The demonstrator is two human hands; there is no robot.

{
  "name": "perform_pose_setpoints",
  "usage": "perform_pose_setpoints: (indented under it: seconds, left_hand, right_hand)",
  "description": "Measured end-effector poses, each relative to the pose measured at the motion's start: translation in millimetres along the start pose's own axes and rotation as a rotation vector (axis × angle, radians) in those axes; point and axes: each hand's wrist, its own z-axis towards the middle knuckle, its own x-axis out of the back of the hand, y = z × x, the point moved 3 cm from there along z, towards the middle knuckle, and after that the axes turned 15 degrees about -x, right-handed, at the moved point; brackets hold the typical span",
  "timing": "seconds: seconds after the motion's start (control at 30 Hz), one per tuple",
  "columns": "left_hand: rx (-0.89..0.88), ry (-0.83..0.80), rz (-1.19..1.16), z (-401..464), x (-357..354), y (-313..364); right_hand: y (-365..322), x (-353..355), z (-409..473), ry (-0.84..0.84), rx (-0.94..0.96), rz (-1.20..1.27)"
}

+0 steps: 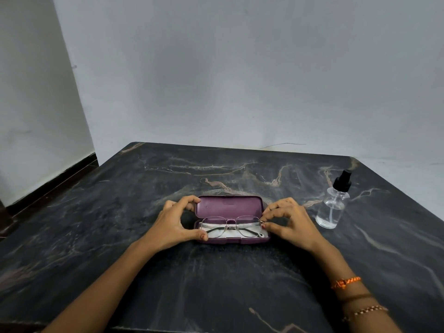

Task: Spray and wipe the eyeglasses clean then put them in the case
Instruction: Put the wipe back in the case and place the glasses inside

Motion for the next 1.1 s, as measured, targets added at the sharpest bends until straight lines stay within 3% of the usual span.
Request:
perform_pose_setpoints:
  seconds: [0.27, 0.53, 0.8, 1.1]
  left_hand:
    - [-0.022, -0.039, -0.043, -3, -3, 8]
    - [-0.038, -0.028, -0.052, -3, -4, 7]
    - [-0.075, -0.004, -0.079, -1, -6, 2]
    - [-0.072, 0.053, -0.042, -1, -4, 1]
  right_hand:
    - [-1, -2, -1, -0.028, -0.047, -0.003]
    - [-3, 5, -5, 0.092, -0.109, 0.078]
    - [-1, -17, -6, -0.294, -0.157, 0.117]
    - [-2, -24, -2, -0.173, -0.024, 0.233]
